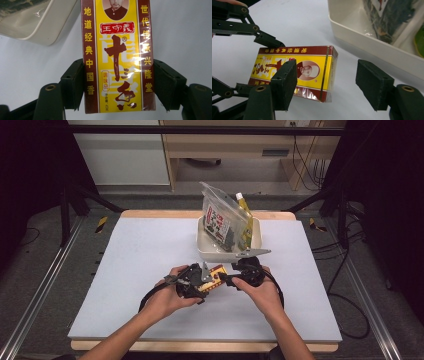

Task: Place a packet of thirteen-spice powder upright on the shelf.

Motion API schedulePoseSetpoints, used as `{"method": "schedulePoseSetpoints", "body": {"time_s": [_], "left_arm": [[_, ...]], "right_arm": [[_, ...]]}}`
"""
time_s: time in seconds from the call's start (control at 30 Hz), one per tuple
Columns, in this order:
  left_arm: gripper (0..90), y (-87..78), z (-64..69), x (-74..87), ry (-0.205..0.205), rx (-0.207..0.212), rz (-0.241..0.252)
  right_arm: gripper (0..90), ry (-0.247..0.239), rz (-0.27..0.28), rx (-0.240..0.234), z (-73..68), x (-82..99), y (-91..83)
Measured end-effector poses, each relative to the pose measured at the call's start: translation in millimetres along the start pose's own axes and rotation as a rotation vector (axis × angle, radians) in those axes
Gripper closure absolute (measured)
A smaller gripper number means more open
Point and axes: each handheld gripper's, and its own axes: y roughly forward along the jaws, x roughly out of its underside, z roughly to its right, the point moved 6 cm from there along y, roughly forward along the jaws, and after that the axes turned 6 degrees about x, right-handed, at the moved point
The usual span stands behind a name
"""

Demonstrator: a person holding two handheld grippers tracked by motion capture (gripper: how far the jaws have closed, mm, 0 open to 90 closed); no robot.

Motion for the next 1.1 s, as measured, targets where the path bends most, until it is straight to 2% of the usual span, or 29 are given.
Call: {"method": "schedulePoseSetpoints", "body": {"time_s": [0.07, 0.1, 0.2, 0.5, 0.6, 0.7, 0.73, 0.93, 1.1], "left_arm": [[32.1, -0.5, 0.2, 0.6, -0.001, -0.003, 0.004], [32.1, -0.7, 0.5, 0.8, -0.005, -0.005, 0.009], [32.1, -2.4, 0.4, 1.4, -0.005, -0.008, 0.015], [32.1, -9.2, 0.5, -0.7, -0.01, -0.023, 0.059], [32.2, -10.4, 2.4, -1.0, -0.01, -0.016, 0.065], [32.2, -10.0, 2.4, -0.8, -0.008, -0.018, 0.064], [32.2, -9.8, 2.3, -0.8, -0.009, -0.02, 0.065], [32.2, -8.3, 3.0, -2.5, -0.005, -0.023, 0.075], [32.3, -8.0, 1.7, -2.7, -0.004, -0.02, 0.071]], "right_arm": [[32.6, -0.001, -0.003, -0.006, -0.7, -1.7, 1.0], [31.2, 0.0, -0.006, -0.028, -2.7, -5.0, 3.2], [28.7, 0.006, -0.024, -0.056, -5.8, -7.0, 6.9], [25.0, -0.003, -0.045, -0.086, -9.0, -4.0, 11.8], [22.5, -0.01, -0.058, -0.098, -11.4, -1.9, 14.3], [22.4, 0.0, -0.057, -0.108, -11.4, -1.3, 16.1], [22.1, 0.016, -0.054, -0.125, -11.2, 0.5, 18.4], [23.6, 0.041, -0.071, -0.166, -13.7, 4.0, 21.0], [27.3, 0.046, -0.063, -0.156, -12.5, 3.0, 18.0]]}}
